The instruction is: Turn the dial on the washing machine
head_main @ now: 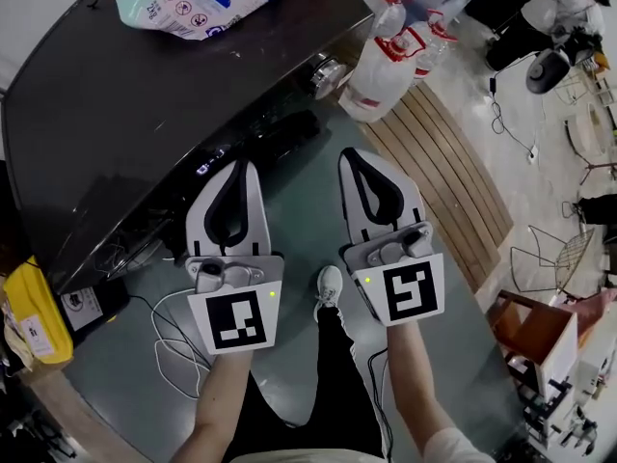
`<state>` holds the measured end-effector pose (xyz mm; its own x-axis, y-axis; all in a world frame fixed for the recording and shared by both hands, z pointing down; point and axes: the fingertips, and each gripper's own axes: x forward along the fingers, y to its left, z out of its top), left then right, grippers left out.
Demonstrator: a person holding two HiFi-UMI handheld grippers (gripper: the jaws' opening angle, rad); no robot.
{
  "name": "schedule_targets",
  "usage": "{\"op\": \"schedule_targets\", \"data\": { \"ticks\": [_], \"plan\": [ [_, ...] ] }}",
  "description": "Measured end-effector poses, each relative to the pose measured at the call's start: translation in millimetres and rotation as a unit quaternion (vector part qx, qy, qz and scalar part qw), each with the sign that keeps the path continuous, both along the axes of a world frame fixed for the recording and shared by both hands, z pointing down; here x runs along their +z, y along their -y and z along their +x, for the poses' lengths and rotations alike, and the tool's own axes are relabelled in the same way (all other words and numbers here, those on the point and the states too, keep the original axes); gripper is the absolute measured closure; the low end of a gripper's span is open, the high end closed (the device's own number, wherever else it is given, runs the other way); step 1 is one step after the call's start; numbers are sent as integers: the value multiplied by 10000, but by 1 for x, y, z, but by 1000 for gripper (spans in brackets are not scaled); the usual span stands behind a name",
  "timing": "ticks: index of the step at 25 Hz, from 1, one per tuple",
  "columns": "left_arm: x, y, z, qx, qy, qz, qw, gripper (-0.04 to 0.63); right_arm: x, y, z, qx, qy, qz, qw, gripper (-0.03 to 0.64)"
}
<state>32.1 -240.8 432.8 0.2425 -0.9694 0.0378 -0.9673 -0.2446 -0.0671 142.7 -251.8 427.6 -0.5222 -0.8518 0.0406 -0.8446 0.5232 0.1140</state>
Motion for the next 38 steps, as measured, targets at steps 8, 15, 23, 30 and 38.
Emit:
{"op": "schedule_targets", "data": {
  "ticks": [8, 15, 23, 30, 38],
  "plan": [
    [12, 3, 8, 166, 122, -160, 9997, 597, -2, 36, -7, -570, -342, 94, 9977, 496],
    [26, 2, 2, 159, 83, -310, 9994, 596, 5, 79, -5, -843, -226, -108, 9961, 354],
    [40, 1, -5, 189, 148, -414, 9989, 597, 16, 101, -7, -1166, -805, -165, 9898, 356],
    [50, -2, -5, 172, 99, -486, 9986, 597, 28, 102, -10, -1362, -1296, -171, 9820, 357],
    [53, -4, -5, 201, 185, -524, 9983, 597, 29, 104, -10, -1385, -1364, -136, 9808, 368]
  ]
}}
